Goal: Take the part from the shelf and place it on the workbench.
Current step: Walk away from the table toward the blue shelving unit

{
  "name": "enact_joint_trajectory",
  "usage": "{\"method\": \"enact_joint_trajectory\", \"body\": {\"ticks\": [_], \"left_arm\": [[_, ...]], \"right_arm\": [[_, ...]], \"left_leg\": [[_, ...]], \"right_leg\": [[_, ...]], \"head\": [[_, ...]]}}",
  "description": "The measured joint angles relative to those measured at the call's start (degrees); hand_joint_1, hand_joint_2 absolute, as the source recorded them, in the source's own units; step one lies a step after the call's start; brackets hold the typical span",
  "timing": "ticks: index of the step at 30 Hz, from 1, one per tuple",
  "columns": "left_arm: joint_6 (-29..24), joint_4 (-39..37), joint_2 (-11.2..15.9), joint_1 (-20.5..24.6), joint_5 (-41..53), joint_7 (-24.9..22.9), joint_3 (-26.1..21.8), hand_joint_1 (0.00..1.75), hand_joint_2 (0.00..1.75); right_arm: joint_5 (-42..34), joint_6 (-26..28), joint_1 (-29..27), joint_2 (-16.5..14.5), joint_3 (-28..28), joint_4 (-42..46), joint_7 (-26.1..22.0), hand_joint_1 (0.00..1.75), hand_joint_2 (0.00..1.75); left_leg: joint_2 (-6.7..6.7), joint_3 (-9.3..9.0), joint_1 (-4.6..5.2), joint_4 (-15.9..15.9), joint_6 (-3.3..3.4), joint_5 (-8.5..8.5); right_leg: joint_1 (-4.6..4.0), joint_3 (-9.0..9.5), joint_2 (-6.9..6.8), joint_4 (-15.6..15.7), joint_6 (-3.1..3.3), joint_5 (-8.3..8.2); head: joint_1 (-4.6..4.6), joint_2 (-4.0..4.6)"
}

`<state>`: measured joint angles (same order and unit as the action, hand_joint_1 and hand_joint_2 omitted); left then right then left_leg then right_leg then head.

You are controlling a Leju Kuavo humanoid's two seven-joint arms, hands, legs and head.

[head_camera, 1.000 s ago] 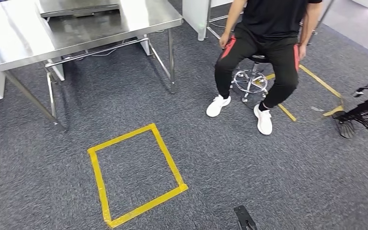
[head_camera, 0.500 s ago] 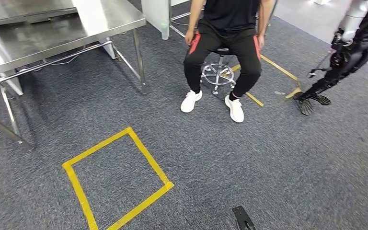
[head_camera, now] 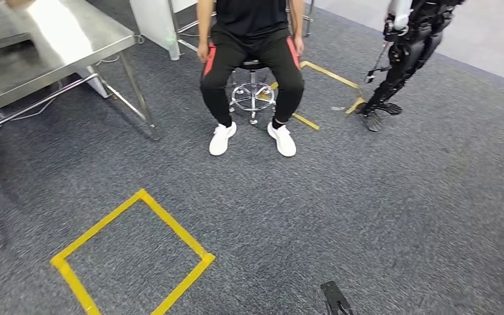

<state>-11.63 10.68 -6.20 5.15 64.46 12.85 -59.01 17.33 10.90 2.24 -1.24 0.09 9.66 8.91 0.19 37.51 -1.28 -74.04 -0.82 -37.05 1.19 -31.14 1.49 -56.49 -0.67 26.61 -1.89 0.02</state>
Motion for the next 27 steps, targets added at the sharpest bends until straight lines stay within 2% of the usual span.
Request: {"method": "enact_joint_trajectory", "body": {"ticks": [1, 2, 4, 5, 6, 7, 8, 9, 11, 12, 13, 14, 15, 16, 17, 18, 19, 20, 21, 22, 23, 24, 25, 26, 27], "left_arm": [[0.0, 0.0, 0.03, -0.04, 0.01, -0.01, 0.0, 0.0, 0.0], [0.0, 0.0, 0.06, -0.06, 0.03, -0.02, 0.0, 0.0, 0.0], [0.07, -0.01, 0.16, -0.08, 0.16, -0.12, 0.01, 0.0, 0.0], [0.16, -0.02, 0.2, -0.07, 0.23, -0.25, 0.03, 0.0, 0.0], [0.29, -0.03, 0.22, -0.05, 0.28, -0.49, 0.04, 0.0, 0.0], [0.45, -0.04, 0.23, -0.02, 0.29, -0.77, 0.05, 0.0, 0.0], [0.6, -0.04, 0.25, 0.01, 0.3, -1.05, 0.04, 0.0, 0.0], [0.72, -0.04, 0.26, 0.06, 0.29, -1.33, 0.03, 0.0, 0.0], [0.86, -0.04, 0.36, 0.08, 0.23, -1.69, 0.02, 0.0, 0.0], [0.87, -0.04, 0.42, 0.05, 0.16, -1.83, 0.02, 0.0, 0.0], [0.87, -0.04, 0.48, 0.0, 0.08, -1.94, 0.02, 0.0, 0.0], [0.87, -0.04, 0.52, -0.05, -0.01, -2.02, 0.01, 0.0, 0.0], [0.87, -0.04, 0.54, -0.06, -0.1, -2.05, -0.01, 0.0, 0.0], [0.88, -0.04, 0.55, -0.06, -0.15, -2.05, -0.02, 0.0, 0.0], [0.89, -0.04, 0.53, -0.05, -0.21, -2.0, -0.02, 0.0, 0.0], [0.89, -0.04, 0.51, -0.04, -0.24, -1.94, -0.02, 0.0, 0.0], [0.9, -0.04, 0.51, -0.05, -0.26, -1.88, -0.02, 0.0, 0.0], [0.89, -0.04, 0.52, -0.07, -0.26, -1.85, -0.02, 0.0, 0.0], [0.89, -0.04, 0.55, -0.07, -0.24, -1.83, -0.02, 0.0, 0.0], [0.89, -0.04, 0.57, -0.06, -0.19, -1.81, -0.02, 0.0, 0.0], [0.9, -0.04, 0.57, -0.02, -0.1, -1.81, -0.02, 0.0, 0.0], [0.91, -0.04, 0.55, 0.02, 0.03, -1.81, -0.02, 0.0, 0.0], [0.92, -0.04, 0.51, 0.05, 0.16, -1.8, -0.02, 0.0, 0.0], [0.95, -0.04, 0.48, 0.06, 0.28, -1.8, 0.0, 0.0, 0.0], [0.96, -0.04, 0.47, 0.01, 0.35, -1.8, 0.02, 0.0, 0.0]], "right_arm": [[0.0, -0.01, -0.09, -0.01, 0.0, -0.01, 0.01, 0.0, 0.0], [-0.01, -0.02, -0.12, -0.02, 0.0, -0.01, 0.01, 0.0, 0.0], [-0.03, -0.04, -0.01, -0.06, 0.0, -0.02, 0.02, 0.0, 0.0], [-0.09, -0.05, 0.07, -0.08, 0.01, -0.02, 0.04, 0.0, 0.0], [-0.14, -0.06, 0.11, -0.08, 0.01, -0.02, 0.08, 0.0, 0.0], [-0.18, -0.08, 0.06, -0.07, 0.01, -0.02, 0.11, 0.0, 0.0], [-0.21, -0.09, -0.09, -0.06, 0.02, -0.02, 0.14, 0.0, 0.0], [-0.18, -0.1, -0.27, -0.07, 0.01, -0.03, 0.14, 0.0, 0.0], [-0.01, -0.13, -0.35, -0.13, 0.0, -0.05, 0.13, 0.0, 0.0], [0.08, -0.15, -0.25, -0.16, -0.01, -0.06, 0.13, 0.0, 0.0], [0.19, -0.16, -0.13, -0.17, -0.01, -0.06, 0.12, 0.0, 0.0], [0.32, -0.19, -0.08, -0.17, -0.01, -0.07, 0.13, 0.0, 0.0], [0.5, -0.24, -0.13, -0.15, 0.0, -0.07, 0.13, 0.0, 0.0], [0.73, -0.31, -0.21, -0.14, 0.0, -0.08, 0.13, 0.0, 0.0], [0.93, -0.4, -0.27, -0.09, -0.01, -0.08, 0.12, 0.0, 0.0], [1.06, -0.49, -0.28, -0.05, -0.01, -0.08, 0.09, 0.0, 0.0], [1.13, -0.57, -0.18, -0.01, -0.02, -0.07, 0.05, 0.0, 0.0], [1.13, -0.64, -0.07, 0.04, -0.02, -0.07, -0.01, 0.0, 0.0], [1.13, -0.67, 0.02, 0.07, -0.02, -0.07, -0.09, 0.0, 0.0], [1.12, -0.69, 0.06, 0.09, -0.02, -0.07, -0.15, 0.0, 0.0], [1.11, -0.69, -0.01, 0.13, -0.01, -0.08, -0.2, 0.0, 0.0], [1.1, -0.69, -0.13, 0.13, -0.01, -0.1, -0.22, 0.0, 0.0], [1.09, -0.69, -0.22, 0.1, -0.01, -0.11, -0.22, 0.0, 0.0], [1.08, -0.69, -0.25, 0.1, 0.01, -0.12, -0.22, 0.0, 0.0], [1.08, -0.69, -0.22, 0.08, 0.01, -0.13, -0.22, 0.0, 0.0]], "left_leg": [[0.07, -0.27, -0.05, 0.88, 0.03, 1.29], [0.33, -1.59, -0.18, 4.01, 0.06, 3.5], [2.79, -4.91, -0.65, 11.84, 0.1, 7.33], [3.94, -5.92, -0.76, 14.37, 0.15, 8.17], [4.77, -6.25, -0.72, 15.45, 0.31, 8.26], [4.61, -6.23, -0.52, 15.64, 0.57, 8.16], [3.9, -6.16, -0.44, 15.71, 1.01, 8.32], [3.2, -6.21, -0.42, 15.93, 1.49, 8.51], [1.62, -6.32, -0.52, 16.41, 2.38, 8.87], [0.8, -6.32, -0.41, 16.47, 2.62, 8.91], [-0.04, -6.27, -0.32, 16.47, 2.79, 8.91], [-0.9, -6.23, -0.25, 16.46, 2.81, 8.88], [-1.69, -6.22, -0.23, 16.45, 2.81, 8.85], [-2.41, -6.25, -0.24, 16.45, 2.77, 8.81], [-3.08, -6.33, -0.28, 16.44, 2.68, 8.75], [-3.67, -6.47, -0.27, 16.43, 2.52, 8.66], [-4.24, -6.62, -0.1, 16.38, 2.26, 8.49], [-4.77, -6.81, 0.1, 16.36, 1.95, 8.31], [-5.3, -7.0, 0.32, 16.36, 1.63, 8.18], [-5.84, -7.18, 0.47, 16.42, 1.34, 8.09], [-6.42, -7.44, 0.45, 16.58, 1.05, 8.05], [-6.51, -7.6, 0.29, 16.53, 0.74, 7.85], [-5.78, -7.47, 0.12, 15.91, 0.49, 7.18], [-4.49, -6.83, -0.04, 14.22, 0.31, 5.88], [-2.77, -5.5, -0.14, 11.14, 0.24, 4.0]], "right_leg": [[-0.02, 0.09, 0.83, -0.06, -0.01, 0.01], [0.0, 0.18, 1.68, -0.16, -0.03, 0.02], [-0.12, -0.02, 3.25, -0.65, -0.33, 0.17], [-0.22, -0.36, 3.93, -0.9, -0.6, 0.2], [-0.27, -0.77, 4.54, -1.05, -0.98, 0.16], [-0.26, -1.17, 5.18, -1.05, -1.41, 0.01], [-0.14, -1.54, 5.77, -0.91, -1.84, -0.19], [-0.08, -1.94, 5.41, -1.13, -2.17, -0.15], [-0.27, -3.94, 2.76, -4.51, -2.24, 1.44], [-0.31, -5.66, 0.98, -7.95, -2.03, 2.96], [-0.34, -7.71, -0.05, -12.12, -1.86, 4.6], [-0.28, -9.49, -0.55, -15.77, -1.88, 5.81], [-0.17, -10.45, -0.81, -17.83, -2.1, 6.31], [-0.05, -10.19, -1.05, -17.54, -2.52, 5.91], [0.05, -8.63, -1.5, -14.73, -3.05, 4.72], [0.11, -6.18, -2.54, -10.38, -3.5, 3.22], [0.03, -3.77, -4.08, -6.11, -3.69, 1.9], [-0.13, -1.96, -5.22, -2.98, -3.55, 0.96], [-0.32, -1.06, -5.96, -1.37, -3.25, 0.5], [-0.51, -0.98, -5.92, -1.02, -2.85, 0.36], [-0.59, -1.09, -5.16, -1.02, -2.47, 0.23], [-0.28, -1.12, -4.5, -0.91, -2.06, 0.09], [-0.01, -1.08, -3.85, -0.78, -1.61, -0.07], [0.27, -0.99, -3.22, -0.63, -1.06, -0.25], [0.49, -0.94, -2.58, -0.54, -0.63, -0.38]], "head": [[0.0, 0.0], [0.01, 0.0], [-0.02, 0.0], [-0.04, 0.0], [-0.06, 0.0], [-0.07, 0.0], [-0.08, 0.0], [-0.08, 0.0], [-0.26, 0.0], [-0.33, 0.0], [-0.42, 0.0], [-0.42, 0.0], [-0.42, 0.0], [-0.43, 0.0], [-0.43, 0.0], [-0.43, 0.0], [-0.43, 0.0], [-0.39, 0.0], [-0.32, 0.0], [-0.25, 0.0], [-0.19, 0.0], [-0.14, 0.0], [-0.09, 0.0], [-0.02, 0.0], [0.08, 0.0]]}}
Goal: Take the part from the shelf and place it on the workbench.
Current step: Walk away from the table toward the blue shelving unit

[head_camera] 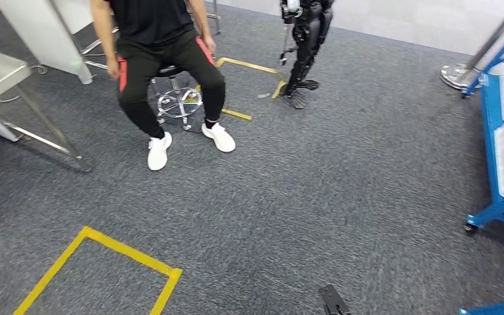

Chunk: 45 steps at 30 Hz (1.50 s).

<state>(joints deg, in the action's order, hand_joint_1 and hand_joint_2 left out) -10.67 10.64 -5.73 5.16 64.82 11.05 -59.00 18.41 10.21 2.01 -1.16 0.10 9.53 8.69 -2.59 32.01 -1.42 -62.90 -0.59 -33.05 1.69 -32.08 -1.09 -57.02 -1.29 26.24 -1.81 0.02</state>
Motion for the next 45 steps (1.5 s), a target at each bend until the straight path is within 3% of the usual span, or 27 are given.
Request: {"method": "enact_joint_trajectory", "body": {"ticks": [2, 3, 4, 6, 8, 10, 12, 14, 16, 18, 19, 21, 23, 25, 27, 28, 30, 32, 33, 34, 35, 36, 38, 40, 42, 43, 45], "left_arm": [[0.02, -0.01, 0.04, -0.16, 0.03, -0.01, 0.03, 0.0, 0.0], [0.02, -0.01, 0.07, -0.25, 0.03, -0.01, 0.02, 0.0, 0.0], [0.02, -0.02, 0.08, -0.3, 0.03, -0.01, 0.02, 0.0, 0.0], [0.02, -0.01, 0.09, -0.32, 0.03, -0.01, 0.01, 0.0, 0.0], [0.02, -0.01, 0.13, -0.3, 0.03, -0.01, 0.02, 0.0, 0.0], [0.0, -0.02, 0.1, -0.26, 0.01, -0.03, 0.04, 0.0, 0.0], [-0.04, -0.02, 0.0, -0.18, -0.04, -0.06, 0.03, 0.0, 0.0], [-0.08, -0.01, -0.08, -0.1, -0.08, -0.08, 0.01, 0.0, 0.0], [-0.08, -0.01, -0.08, -0.14, -0.08, -0.12, 0.01, 0.0, 0.0], [-0.07, -0.02, -0.08, -0.23, -0.04, -0.21, 0.01, 0.0, 0.0], [-0.07, -0.02, -0.09, -0.23, 0.0, -0.25, 0.01, 0.0, 0.0], [-0.07, -0.02, -0.14, -0.2, 0.13, -0.27, 0.01, 0.0, 0.0], [-0.08, -0.02, -0.2, -0.18, 0.36, -0.27, 0.01, 0.0, 0.0], [-0.14, -0.02, -0.22, -0.16, 0.6, -0.27, 0.01, 0.0, 0.0], [-0.22, -0.02, -0.27, -0.05, 0.73, -0.28, 0.02, 0.0, 0.0], [-0.25, -0.02, -0.32, 0.0, 0.78, -0.28, 0.02, 0.0, 0.0], [-0.29, -0.03, -0.43, 0.0, 0.86, -0.3, 0.03, 0.0, 0.0], [-0.33, -0.04, -0.43, -0.13, 0.9, -0.42, 0.05, 0.0, 0.0], [-0.34, -0.04, -0.41, -0.22, 0.91, -0.5, 0.04, 0.0, 0.0], [-0.35, -0.04, -0.4, -0.29, 0.91, -0.58, 0.04, 0.0, 0.0], [-0.35, -0.04, -0.4, -0.33, 0.91, -0.62, 0.03, 0.0, 0.0], [-0.35, -0.04, -0.39, -0.35, 0.91, -0.64, 0.03, 0.0, 0.0], [-0.34, -0.05, -0.37, -0.36, 0.91, -0.64, 0.04, 0.0, 0.0], [-0.34, -0.06, -0.38, -0.35, 0.91, -0.65, 0.05, 0.0, 0.0], [-0.38, -0.06, -0.42, -0.31, 0.91, -0.66, 0.04, 0.0, 0.0], [-0.42, -0.05, -0.44, -0.26, 0.91, -0.67, 0.03, 0.0, 0.0], [-0.58, -0.05, -0.43, -0.23, 0.95, -0.67, 0.03, 0.0, 0.0]], "right_arm": [[-0.01, 0.0, 0.11, 0.0, 0.01, -0.02, 0.01, 0.0, 0.0], [-0.01, 0.0, 0.09, 0.0, 0.01, -0.03, 0.01, 0.0, 0.0], [-0.02, -0.01, 0.05, 0.0, 0.01, -0.06, 0.01, 0.0, 0.0], [-0.02, -0.01, -0.01, -0.03, 0.01, -0.1, 0.02, 0.0, 0.0], [-0.01, -0.01, 0.09, -0.04, 0.01, -0.11, 0.06, 0.0, 0.0], [0.07, -0.01, 0.18, 0.01, 0.01, -0.11, 0.14, 0.0, 0.0], [0.22, -0.01, -0.01, 0.09, -0.01, -0.13, 0.19, 0.0, 0.0], [0.41, -0.02, -0.2, 0.09, -0.04, -0.16, 0.19, 0.0, 0.0], [0.53, -0.03, -0.05, 0.1, -0.07, -0.17, 0.19, 0.0, 0.0], [0.52, -0.03, 0.07, 0.16, -0.08, -0.17, 0.21, 0.0, 0.0], [0.49, -0.03, 0.03, 0.17, -0.08, -0.17, 0.25, 0.0, 0.0], [0.33, -0.03, -0.09, 0.2, -0.08, -0.17, 0.34, 0.0, 0.0], [0.23, -0.03, 0.06, 0.26, -0.08, -0.17, 0.46, 0.0, 0.0], [0.26, -0.05, 0.22, 0.28, -0.08, -0.17, 0.59, 0.0, 0.0], [0.34, -0.1, 0.1, 0.34, -0.08, -0.17, 0.62, 0.0, 0.0], [0.42, -0.1, -0.02, 0.35, -0.08, -0.17, 0.64, 0.0, 0.0], [0.61, -0.09, -0.06, 0.38, -0.07, -0.17, 0.68, 0.0, 0.0], [0.74, -0.06, 0.07, 0.41, -0.05, -0.19, 0.71, 0.0, 0.0], [0.77, -0.05, 0.08, 0.42, -0.05, -0.19, 0.71, 0.0, 0.0], [0.78, -0.05, 0.03, 0.42, -0.05, -0.2, 0.71, 0.0, 0.0], [0.78, -0.05, -0.05, 0.42, -0.05, -0.2, 0.71, 0.0, 0.0], [0.78, -0.05, -0.11, 0.41, -0.05, -0.2, 0.71, 0.0, 0.0], [0.81, -0.05, -0.07, 0.38, -0.05, -0.19, 0.7, 0.0, 0.0], [0.9, -0.09, 0.02, 0.39, -0.05, -0.19, 0.69, 0.0, 0.0], [0.95, -0.2, -0.12, 0.38, -0.05, -0.19, 0.69, 0.0, 0.0], [0.96, -0.26, -0.25, 0.36, -0.06, -0.2, 0.7, 0.0, 0.0], [0.97, -0.36, -0.31, 0.23, -0.08, -0.2, 0.74, 0.0, 0.0]], "left_leg": [[2.25, 3.7, 0.0, -7.81, 0.02, -3.63], [2.62, 5.09, 0.01, -10.41, 0.0, -4.25], [2.75, 5.53, -0.03, -10.86, -0.01, -3.63], [3.19, 3.54, -0.28, -5.82, -0.03, 0.2], [5.28, 0.71, -0.67, 0.75, -0.13, 3.14], [6.49, -0.18, -0.53, 3.17, 0.16, 3.54], [5.37, -0.19, -0.22, 3.43, 1.06, 3.78], [4.1, -0.29, -0.21, 3.87, 2.07, 4.2], [2.67, -0.27, -0.02, 4.09, 2.64, 4.33], [1.13, -0.18, 0.22, 4.07, 2.77, 4.29], [0.43, -0.18, 0.27, 4.07, 2.77, 4.26], [-0.88, -0.31, 0.27, 4.06, 2.61, 4.15], [-2.04, -0.61, 0.49, 4.05, 2.16, 3.86], [-3.07, -1.0, 0.78, 4.1, 1.53, 3.57], [-3.98, -1.42, 0.72, 4.33, 0.89, 3.37], [-3.44, -1.48, 0.57, 4.06, 0.56, 2.99], [-0.6, -0.18, 0.29, 0.74, 0.11, 0.57], [2.15, 3.3, 0.18, -6.66, -0.02, -3.25], [2.61, 5.05, 0.14, -10.03, -0.1, -4.45], [2.79, 6.11, 0.1, -11.75, -0.2, -4.52], [2.84, 6.15, -0.02, -11.28, -0.28, -3.4], [3.03, 5.16, -0.21, -8.69, -0.35, -1.38], [5.39, 1.98, -0.84, -1.22, -0.51, 2.51], [7.39, 0.41, -1.0, 2.68, -0.31, 3.74], [6.61, 0.36, -0.61, 3.01, 0.46, 3.77], [5.93, 0.24, -0.53, 3.27, 0.97, 3.97], [4.41, -0.06, -0.51, 3.87, 2.0, 4.33]], "right_leg": [[-0.29, -0.07, 1.32, -0.01, 0.52, -0.1], [-0.4, -0.07, 2.11, -0.03, 0.58, -0.11], [-0.46, -0.05, 2.9, -0.08, 0.63, -0.13], [-0.42, -0.01, 4.49, -0.35, 0.57, -0.09], [-0.61, -0.39, 5.95, -1.07, 0.11, 0.14], [-0.7, -1.12, 7.13, -1.52, -0.74, 0.2], [-0.49, -1.84, 7.98, -1.43, -1.56, -0.06], [-0.59, -3.19, 6.09, -3.48, -1.76, 0.94], [-0.76, -6.3, 2.99, -9.9, -1.36, 3.89], [-0.71, -9.55, 1.93, -16.69, -1.29, 6.32], [-0.66, -9.94, 1.71, -17.72, -1.55, 6.45], [-0.57, -7.17, 0.89, -12.88, -2.4, 4.41], [-0.79, -2.67, -1.72, -4.78, -2.67, 1.9], [-1.24, -0.91, -3.03, -1.48, -1.98, 0.95], [-1.37, -1.07, -1.78, -1.35, -1.11, 0.69], [-1.14, -1.03, -1.14, -1.16, -0.75, 0.55], [-0.55, -0.71, 0.13, -0.8, 0.29, 0.18], [-0.59, -0.79, 1.4, -0.79, 1.02, 0.02], [-0.69, -0.8, 2.17, -0.81, 1.18, 0.0], [-0.77, -0.78, 2.99, -0.84, 1.23, -0.01], [-0.8, -0.72, 3.82, -0.89, 1.22, 0.0], [-0.78, -0.64, 4.65, -0.96, 1.2, 0.01], [-0.91, -0.8, 6.2, -1.44, 0.86, 0.17], [-1.07, -1.41, 7.52, -1.85, 0.12, 0.24], [-0.89, -2.06, 8.72, -1.68, -0.77, -0.03], [-0.8, -2.35, 8.34, -1.85, -1.1, -0.06], [-0.89, -4.12, 5.43, -4.74, -1.22, 1.28]], "head": [[0.08, 0.0], [0.09, 0.0], [0.09, 0.0], [0.1, 0.0], [0.07, -0.01], [0.04, -0.01], [0.05, 0.0], [-0.09, 0.0], [-0.31, 0.0], [-0.38, 0.0], [-0.38, 0.0], [-0.39, 0.0], [-0.38, 0.0], [-0.26, 0.0], [-0.18, 0.0], [-0.14, 0.0], [-0.01, 0.0], [0.09, 0.0], [0.09, 0.0], [0.09, 0.0], [0.1, 0.0], [0.09, 0.0], [0.09, 0.0], [0.04, 0.0], [0.02, 0.0], [0.03, 0.0], [-0.1, 0.0]]}}
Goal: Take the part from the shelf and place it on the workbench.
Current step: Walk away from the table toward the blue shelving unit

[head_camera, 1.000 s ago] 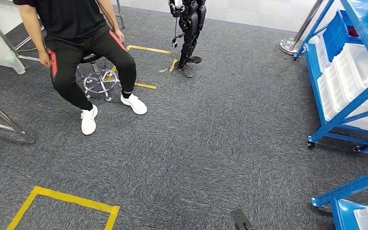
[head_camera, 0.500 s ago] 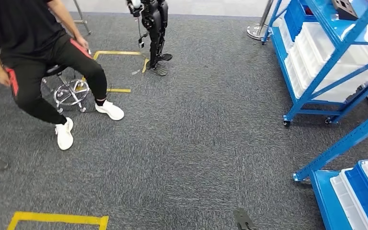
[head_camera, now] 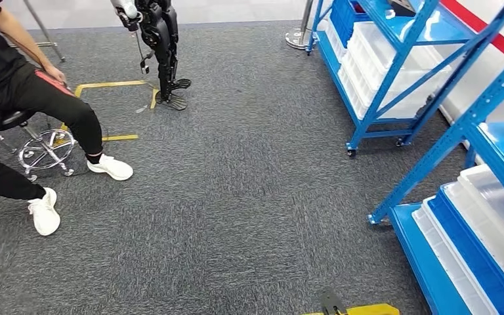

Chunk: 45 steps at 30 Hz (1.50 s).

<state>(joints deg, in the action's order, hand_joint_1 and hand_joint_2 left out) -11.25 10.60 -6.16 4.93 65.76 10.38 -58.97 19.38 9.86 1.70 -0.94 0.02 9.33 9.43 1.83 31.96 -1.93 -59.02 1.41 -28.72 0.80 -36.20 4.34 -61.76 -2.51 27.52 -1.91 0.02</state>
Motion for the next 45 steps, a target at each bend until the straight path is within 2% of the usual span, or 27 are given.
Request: {"method": "enact_joint_trajectory", "body": {"ticks": [2, 4, 5, 6, 8, 10, 12, 13, 15, 17, 19, 20, 21, 22, 24, 26, 28, 30, 32, 34, 35, 36, 37, 39, 41, 43, 45], "left_arm": [[-0.16, 0.01, 0.05, -0.06, 0.06, 0.0, 0.0, 0.0, 0.0], [-0.2, 0.01, 0.09, -0.1, 0.09, -0.01, 0.0, 0.0, 0.0], [-0.21, 0.01, 0.08, -0.09, 0.08, -0.02, 0.0, 0.0, 0.0], [-0.21, 0.01, 0.07, -0.07, 0.08, -0.03, 0.0, 0.0, 0.0], [-0.21, 0.02, 0.1, -0.06, 0.09, -0.07, 0.0, 0.0, 0.0], [-0.24, 0.04, 0.21, -0.03, 0.09, -0.18, 0.01, 0.0, 0.0], [-0.27, 0.05, 0.2, 0.09, 0.13, -0.32, 0.01, 0.0, 0.0], [-0.27, 0.05, 0.13, 0.16, 0.17, -0.36, 0.01, 0.0, 0.0], [-0.27, 0.04, -0.04, 0.21, 0.28, -0.39, 0.02, 0.0, 0.0], [-0.28, 0.03, -0.12, 0.11, 0.37, -0.39, 0.04, 0.0, 0.0], [-0.33, 0.03, -0.08, -0.04, 0.48, -0.39, 0.03, 0.0, 0.0], [-0.36, 0.03, -0.06, -0.08, 0.57, -0.38, 0.03, 0.0, 0.0], [-0.37, 0.03, -0.05, -0.1, 0.67, -0.36, 0.02, 0.0, 0.0], [-0.37, 0.03, -0.04, -0.11, 0.75, -0.34, 0.02, 0.0, 0.0], [-0.36, 0.02, 0.0, -0.1, 0.86, -0.3, 0.03, 0.0, 0.0], [-0.36, 0.02, 0.03, -0.03, 0.94, -0.28, 0.04, 0.0, 0.0], [-0.36, 0.02, 0.02, 0.09, 1.02, -0.27, 0.04, 0.0, 0.0], [-0.36, 0.03, 0.03, 0.14, 1.08, -0.26, 0.03, 0.0, 0.0], [-0.35, 0.03, 0.1, 0.09, 1.1, -0.25, 0.03, 0.0, 0.0], [-0.34, 0.03, 0.18, 0.02, 1.19, -0.24, 0.02, 0.0, 0.0], [-0.33, 0.03, 0.19, 0.02, 1.26, -0.24, 0.02, 0.0, 0.0], [-0.32, 0.03, 0.19, 0.03, 1.33, -0.24, 0.03, 0.0, 0.0], [-0.32, 0.03, 0.19, 0.04, 1.39, -0.24, 0.03, 0.0, 0.0], [-0.32, 0.03, 0.2, 0.05, 1.47, -0.24, 0.04, 0.0, 0.0], [-0.31, 0.03, 0.24, 0.07, 1.52, -0.25, 0.04, 0.0, 0.0], [-0.31, 0.03, 0.2, 0.2, 1.54, -0.27, 0.04, 0.0, 0.0], [-0.31, 0.02, 0.09, 0.35, 1.56, -0.3, 0.05, 0.0, 0.0]], "right_arm": [[0.01, -0.04, 0.27, -0.12, -0.02, 0.0, 0.03, 0.0, 0.0], [0.02, -0.04, 0.33, -0.14, -0.02, 0.0, 0.04, 0.0, 0.0], [0.02, -0.04, 0.25, -0.14, -0.02, 0.0, 0.05, 0.0, 0.0], [0.03, -0.04, 0.19, -0.13, -0.02, 0.0, 0.05, 0.0, 0.0], [0.03, -0.04, 0.27, -0.19, -0.02, 0.01, 0.06, 0.0, 0.0], [0.05, -0.04, 0.49, -0.27, -0.02, 0.01, 0.11, 0.0, 0.0], [0.05, -0.04, 0.48, -0.23, -0.02, 0.01, 0.22, 0.0, 0.0], [0.05, -0.04, 0.38, -0.18, -0.02, 0.0, 0.28, 0.0, 0.0], [0.04, -0.04, 0.26, -0.1, 0.0, 0.0, 0.4, 0.0, 0.0], [0.06, -0.07, 0.38, -0.05, 0.03, 0.0, 0.44, 0.0, 0.0], [0.07, -0.13, 0.43, -0.06, 0.05, 0.0, 0.45, 0.0, 0.0], [0.06, -0.15, 0.36, -0.08, 0.05, 0.0, 0.45, 0.0, 0.0], [0.05, -0.15, 0.29, -0.09, 0.05, 0.0, 0.45, 0.0, 0.0], [0.03, -0.15, 0.25, -0.09, 0.05, 0.0, 0.45, 0.0, 0.0], [0.0, -0.15, 0.32, -0.11, 0.05, 0.0, 0.45, 0.0, 0.0], [-0.02, -0.15, 0.36, -0.12, 0.05, 0.0, 0.45, 0.0, 0.0], [-0.03, -0.14, 0.14, -0.11, 0.05, -0.01, 0.44, 0.0, 0.0], [-0.04, -0.13, -0.04, -0.15, 0.05, -0.02, 0.42, 0.0, 0.0], [-0.04, -0.13, 0.14, -0.19, 0.05, -0.02, 0.36, 0.0, 0.0], [-0.1, -0.13, 0.27, -0.19, 0.05, -0.02, 0.27, 0.0, 0.0], [-0.14, -0.13, 0.21, -0.18, 0.05, -0.02, 0.26, 0.0, 0.0], [-0.18, -0.13, 0.13, -0.17, 0.05, -0.02, 0.24, 0.0, 0.0], [-0.19, -0.13, 0.09, -0.16, 0.05, -0.02, 0.23, 0.0, 0.0], [-0.19, -0.13, 0.2, -0.15, 0.05, -0.02, 0.19, 0.0, 0.0], [-0.19, -0.13, 0.39, -0.17, 0.05, -0.02, 0.15, 0.0, 0.0], [-0.2, -0.13, 0.35, -0.11, 0.05, -0.03, 0.12, 0.0, 0.0], [-0.2, -0.13, 0.2, -0.05, 0.07, -0.04, 0.11, 0.0, 0.0]], "left_leg": [[-1.7, -0.08, 0.23, 0.19, 0.59, 0.01], [-3.4, -0.1, 0.36, 0.17, 0.63, -0.12], [-4.13, -0.17, 0.36, 0.17, 0.53, -0.2], [-4.84, -0.31, 0.33, 0.16, 0.35, -0.32], [-6.11, -0.77, 0.44, 0.1, -0.28, -0.74], [-7.18, -1.31, 0.74, 0.07, -1.07, -1.21], [-8.24, -1.85, 0.75, 0.38, -1.69, -1.36], [-8.31, -2.04, 0.55, 0.45, -1.99, -1.52], [-6.08, -1.29, 0.16, -1.6, -2.35, -3.25], [-2.82, 1.99, 0.06, -8.41, -2.28, -6.98], [-1.75, 5.73, 0.14, -15.26, -2.16, -9.33], [-1.63, 6.52, 0.14, -16.17, -2.08, -8.88], [-1.54, 6.15, 0.11, -14.75, -1.97, -7.3], [-1.2, 4.85, 0.02, -11.56, -1.87, -5.06], [0.99, 1.78, -0.24, -4.49, -1.75, -1.68], [2.19, 0.6, -0.1, -1.57, -1.53, -0.88], [1.02, 0.57, 0.24, -1.29, -0.84, -0.59], [-0.2, 0.4, 0.33, -0.8, 0.08, -0.21], [-1.65, 0.3, 0.55, -0.49, 0.67, -0.11], [-3.25, 0.34, 0.83, -0.49, 0.88, -0.19], [-3.99, 0.31, 0.9, -0.5, 0.9, -0.25], [-4.69, 0.25, 0.92, -0.51, 0.86, -0.32], [-5.35, 0.13, 0.92, -0.51, 0.75, -0.41], [-6.59, -0.24, 1.12, -0.55, 0.26, -0.78], [-7.67, -0.75, 1.38, -0.5, -0.37, -1.2], [-8.73, -1.29, 1.32, -0.28, -0.9, -1.48], [-7.28, -1.17, 0.98, -1.42, -1.41, -2.63]], "right_leg": [[0.01, -3.6, -3.02, -7.09, 0.34, 3.03], [0.3, -6.52, -3.62, -13.0, 0.09, 4.93], [0.49, -6.44, -3.78, -13.05, -0.36, 4.67], [0.71, -5.09, -4.15, -10.69, -0.95, 3.61], [0.96, -0.44, -6.71, -2.53, -1.85, 0.83], [0.67, 2.27, -8.68, 2.16, -1.52, -0.58], [0.2, 2.3, -7.94, 2.53, -0.62, -0.74], [0.41, 2.28, -7.28, 2.64, -0.19, -0.84], [0.85, 2.36, -5.94, 2.9, 0.89, -1.04], [0.79, 2.41, -4.59, 2.96, 1.79, -1.07], [0.38, 2.46, -3.05, 2.94, 2.12, -1.01], [0.23, 2.53, -2.23, 2.92, 2.13, -1.0], [0.15, 2.65, -1.4, 2.9, 2.12, -0.99], [0.14, 2.78, -0.58, 2.85, 2.1, -0.98], [-0.07, 2.78, 0.91, 2.57, 1.85, -0.9], [-0.23, 2.35, 2.05, 2.47, 1.19, -0.96], [-0.06, 1.76, 2.77, 2.61, 0.38, -1.2], [-0.02, 0.57, 0.61, 0.87, 0.08, -0.39], [-0.06, -2.49, -2.65, -5.21, 0.4, 2.5], [0.04, -6.0, -3.61, -12.37, 0.48, 5.27], [0.1, -6.62, -3.73, -13.77, 0.22, 5.58], [0.14, -6.01, -3.91, -12.74, -0.2, 4.99], [0.16, -4.21, -4.47, -9.44, -0.68, 3.71], [0.0, 0.36, -7.23, -1.21, -1.13, 0.99], [-0.32, 2.44, -8.84, 2.42, -0.63, -0.24], [-0.45, 2.4, -7.66, 2.52, 0.14, -0.48], [-0.01, 2.53, -6.29, 2.78, 1.04, -0.68]], "head": [[-0.13, 0.0], [-0.14, 0.0], [-0.15, 0.0], [-0.15, 0.0], [-0.16, 0.0], [-0.1, 0.0], [-0.03, 0.0], [0.0, -0.01], [0.12, -0.01], [0.25, 0.0], [0.27, 0.0], [0.26, 0.0], [0.26, 0.0], [0.27, 0.0], [0.25, 0.0], [0.2, 0.0], [0.19, 0.0], [0.13, 0.0], [0.02, 0.0], [-0.02, 0.0], [-0.02, 0.0], [-0.03, 0.0], [-0.03, 0.0], [-0.03, 0.0], [0.01, 0.0], [0.06, 0.0], [0.1, 0.0]]}}
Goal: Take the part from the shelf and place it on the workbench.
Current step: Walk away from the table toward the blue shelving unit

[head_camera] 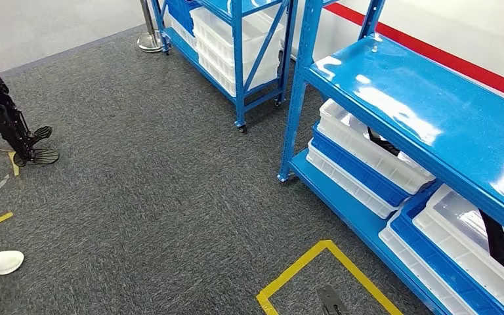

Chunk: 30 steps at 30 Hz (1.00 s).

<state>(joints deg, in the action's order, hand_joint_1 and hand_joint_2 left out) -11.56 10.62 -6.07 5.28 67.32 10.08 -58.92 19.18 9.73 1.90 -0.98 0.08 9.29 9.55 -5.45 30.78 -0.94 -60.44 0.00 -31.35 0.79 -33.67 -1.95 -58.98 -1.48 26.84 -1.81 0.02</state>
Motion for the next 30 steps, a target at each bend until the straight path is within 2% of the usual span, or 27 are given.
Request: {"method": "enact_joint_trajectory", "body": {"ticks": [1, 2, 3, 4, 5, 6, 7, 9, 11, 12, 13, 14, 15, 16, 18, 20, 21, 22, 23, 24, 25, 26, 27, 28, 29, 30], "left_arm": [[-0.01, -0.01, -0.05, 0.0, 0.01, -0.02, 0.01, 0.0, 0.0], [-0.02, -0.02, -0.08, -0.05, 0.0, -0.05, 0.02, 0.0, 0.0], [-0.04, -0.03, -0.09, -0.15, -0.01, -0.1, 0.02, 0.0, 0.0], [-0.05, -0.04, -0.07, -0.25, -0.04, -0.15, 0.02, 0.0, 0.0], [-0.07, -0.04, -0.04, -0.32, -0.07, -0.2, 0.01, 0.0, 0.0], [-0.07, -0.04, -0.03, -0.36, -0.09, -0.22, 0.0, 0.0, 0.0], [-0.07, -0.03, -0.03, -0.38, -0.11, -0.22, -0.01, 0.0, 0.0], [-0.07, -0.03, -0.02, -0.38, -0.14, -0.23, 0.0, 0.0, 0.0], [-0.07, -0.03, -0.02, -0.38, -0.18, -0.24, 0.01, 0.0, 0.0], [-0.08, -0.04, -0.03, -0.37, -0.2, -0.26, 0.01, 0.0, 0.0], [-0.08, -0.04, -0.05, -0.35, -0.22, -0.27, 0.0, 0.0, 0.0], [-0.08, -0.04, -0.09, -0.31, -0.23, -0.28, -0.01, 0.0, 0.0], [-0.1, -0.03, -0.11, -0.27, -0.25, -0.3, -0.02, 0.0, 0.0], [-0.13, -0.03, -0.12, -0.25, -0.26, -0.31, -0.02, 0.0, 0.0], [-0.18, -0.02, -0.08, -0.31, -0.26, -0.31, -0.02, 0.0, 0.0], [-0.18, -0.03, -0.05, -0.38, -0.26, -0.31, -0.02, 0.0, 0.0], [-0.19, -0.03, -0.05, -0.38, -0.26, -0.31, -0.02, 0.0, 0.0], [-0.19, -0.03, -0.06, -0.38, -0.27, -0.31, -0.02, 0.0, 0.0], [-0.2, -0.02, -0.08, -0.37, -0.27, -0.31, -0.01, 0.0, 0.0], [-0.21, -0.02, -0.07, -0.37, -0.28, -0.31, -0.02, 0.0, 0.0], [-0.23, -0.02, -0.07, -0.38, -0.3, -0.31, -0.02, 0.0, 0.0], [-0.25, -0.02, -0.05, -0.36, -0.33, -0.31, -0.02, 0.0, 0.0], [-0.27, -0.02, -0.03, -0.3, -0.35, -0.31, -0.02, 0.0, 0.0], [-0.29, -0.02, -0.05, -0.2, -0.38, -0.31, -0.02, 0.0, 0.0], [-0.29, -0.02, -0.08, -0.09, -0.4, -0.32, -0.02, 0.0, 0.0], [-0.29, -0.02, -0.13, 0.01, -0.41, -0.32, -0.02, 0.0, 0.0]], "right_arm": [[0.03, 0.0, 0.04, 0.02, 0.01, 0.0, -0.01, 0.0, 0.0], [0.07, 0.0, 0.11, 0.02, 0.02, -0.01, -0.01, 0.0, 0.0], [0.11, -0.01, 0.21, 0.04, 0.03, -0.01, -0.02, 0.0, 0.0], [0.15, -0.01, 0.25, 0.04, 0.03, -0.01, -0.02, 0.0, 0.0], [0.17, -0.02, 0.19, 0.03, 0.03, -0.01, -0.02, 0.0, 0.0], [0.18, -0.02, 0.1, 0.02, 0.03, -0.01, -0.02, 0.0, 0.0], [0.18, -0.02, 0.02, 0.01, 0.03, -0.01, -0.02, 0.0, 0.0], [0.18, -0.02, 0.04, -0.03, 0.03, -0.01, -0.02, 0.0, 0.0], [0.19, -0.02, 0.15, -0.04, 0.03, -0.01, -0.02, 0.0, 0.0], [0.2, -0.02, 0.13, -0.03, 0.03, -0.01, -0.02, 0.0, 0.0], [0.2, -0.02, 0.02, -0.01, 0.03, -0.01, -0.02, 0.0, 0.0], [0.21, -0.02, -0.15, 0.01, 0.02, -0.02, -0.02, 0.0, 0.0], [0.21, -0.02, -0.28, 0.01, 0.02, -0.02, -0.02, 0.0, 0.0], [0.22, -0.02, -0.3, -0.01, 0.01, -0.02, -0.02, 0.0, 0.0], [0.25, -0.02, -0.09, -0.04, 0.01, -0.01, -0.05, 0.0, 0.0], [0.28, -0.02, -0.01, -0.02, 0.01, -0.02, -0.09, 0.0, 0.0], [0.3, -0.02, -0.1, -0.02, 0.01, -0.02, -0.1, 0.0, 0.0], [0.32, -0.02, -0.18, -0.01, 0.01, -0.02, -0.1, 0.0, 0.0], [0.34, -0.02, -0.21, 0.03, 0.01, -0.02, -0.1, 0.0, 0.0], [0.38, -0.02, -0.15, 0.04, 0.01, -0.01, -0.12, 0.0, 0.0], [0.43, -0.02, -0.06, 0.05, 0.01, -0.01, -0.14, 0.0, 0.0], [0.47, -0.02, 0.02, 0.05, 0.01, -0.01, -0.18, 0.0, 0.0], [0.51, -0.02, 0.05, 0.07, 0.01, -0.01, -0.21, 0.0, 0.0], [0.52, -0.03, -0.01, 0.12, 0.01, -0.01, -0.22, 0.0, 0.0], [0.53, -0.03, -0.1, 0.15, 0.01, -0.01, -0.24, 0.0, 0.0], [0.54, -0.04, -0.16, 0.16, 0.01, -0.01, -0.24, 0.0, 0.0]], "left_leg": [[1.63, 0.83, -0.16, -2.02, -0.19, -1.38], [3.51, 2.3, -0.25, -5.26, -0.26, -3.21], [4.72, 4.24, -0.28, -9.16, -0.29, -5.09], [5.33, 6.1, -0.28, -12.64, -0.33, -6.37], [5.58, 7.35, -0.28, -14.65, -0.35, -6.6], [5.67, 7.57, -0.32, -14.48, -0.34, -5.59], [5.83, 6.74, -0.41, -12.21, -0.32, -3.64], [8.07, 3.51, -0.85, -4.66, -0.37, 0.49], [10.01, 1.7, -1.03, -0.23, -0.33, 2.04], [10.0, 1.64, -0.88, 0.12, -0.19, 1.95], [9.29, 1.66, -0.76, 0.21, 0.13, 2.12], [8.59, 1.59, -0.7, 0.43, 0.54, 2.34], [7.92, 1.48, -0.7, 0.72, 1.02, 2.54], [7.19, 1.36, -0.71, 1.02, 1.47, 2.72], [5.57, 1.28, -0.44, 1.29, 2.04, 2.77], [3.9, 1.28, -0.21, 1.29, 2.19, 2.66], [3.15, 1.22, -0.18, 1.29, 2.16, 2.57], [2.48, 1.12, -0.2, 1.28, 2.05, 2.47], [1.85, 0.96, -0.23, 1.27, 1.86, 2.34], [1.21, 0.75, -0.12, 1.25, 1.55, 2.13], [0.68, 0.53, 0.01, 1.23, 1.2, 1.89], [0.2, 0.28, 0.16, 1.24, 0.85, 1.69], [-0.26, 0.01, 0.28, 1.34, 0.53, 1.53], [-0.75, -0.3, 0.25, 1.51, 0.25, 1.45], [-0.77, -0.57, 0.09, 1.58, -0.1, 1.3], [0.03, -0.59, -0.08, 1.22, -0.4, 0.86]], "right_leg": [[0.3, 0.13, 0.67, 0.12, 0.51, -0.08], [0.35, 0.13, 1.31, 0.13, 0.93, -0.1], [0.27, 0.11, 2.03, 0.13, 1.26, -0.08], [0.19, 0.12, 2.86, 0.12, 1.38, -0.07], [0.1, 0.17, 3.71, 0.1, 1.44, -0.07], [0.08, 0.27, 4.58, 0.08, 1.43, -0.07], [0.09, 0.4, 5.4, 0.04, 1.4, -0.06], [-0.03, 0.5, 6.98, -0.17, 1.13, 0.03], [-0.26, 0.15, 8.31, -0.27, 0.47, 0.0], [-0.3, -0.09, 8.9, -0.21, 0.05, -0.15], [-0.19, -0.41, 9.52, -0.03, -0.35, -0.33], [-0.1, -0.7, 9.48, -0.13, -0.68, -0.36], [-0.13, -1.24, 8.57, -0.86, -0.84, 0.0], [-0.23, -2.24, 7.09, -2.58, -0.82, 0.87], [-0.31, -5.75, 3.78, -9.59, -0.45, 3.91], [-0.08, -9.07, 2.72, -16.26, -0.52, 6.09], [0.06, -9.23, 2.51, -16.7, -0.91, 5.94], [0.19, -8.07, 2.17, -14.56, -1.44, 4.91], [0.3, -5.92, 1.42, -10.58, -1.97, 3.43], [0.3, -3.52, 0.12, -6.2, -2.3, 1.98], [0.16, -1.6, -0.9, -2.78, -2.3, 0.91], [-0.02, -0.48, -1.56, -0.83, -2.04, 0.38], [-0.27, -0.13, -1.65, -0.25, -1.65, 0.26], [-0.43, -0.21, -1.02, -0.15, -1.25, 0.21], [-0.12, -0.18, -0.41, -0.05, -0.82, 0.16], [0.15, -0.09, 0.18, 0.07, -0.41, 0.09]], "head": [[0.03, 0.0], [0.08, 0.0], [0.12, 0.0], [0.13, 0.0], [0.13, 0.0], [0.13, 0.0], [0.13, 0.0], [0.13, 0.0], [0.09, 0.0], [0.07, 0.0], [0.05, 0.0], [0.04, 0.0], [0.0, 0.0], [-0.08, 0.0], [-0.21, 0.0], [-0.22, 0.0], [-0.22, 0.0], [-0.22, 0.0], [-0.22, -0.01], [-0.22, -0.01], [-0.2, -0.01], [-0.17, -0.01], [-0.14, 0.0], [-0.12, 0.0], [-0.1, 0.0], [-0.08, 0.0]]}}
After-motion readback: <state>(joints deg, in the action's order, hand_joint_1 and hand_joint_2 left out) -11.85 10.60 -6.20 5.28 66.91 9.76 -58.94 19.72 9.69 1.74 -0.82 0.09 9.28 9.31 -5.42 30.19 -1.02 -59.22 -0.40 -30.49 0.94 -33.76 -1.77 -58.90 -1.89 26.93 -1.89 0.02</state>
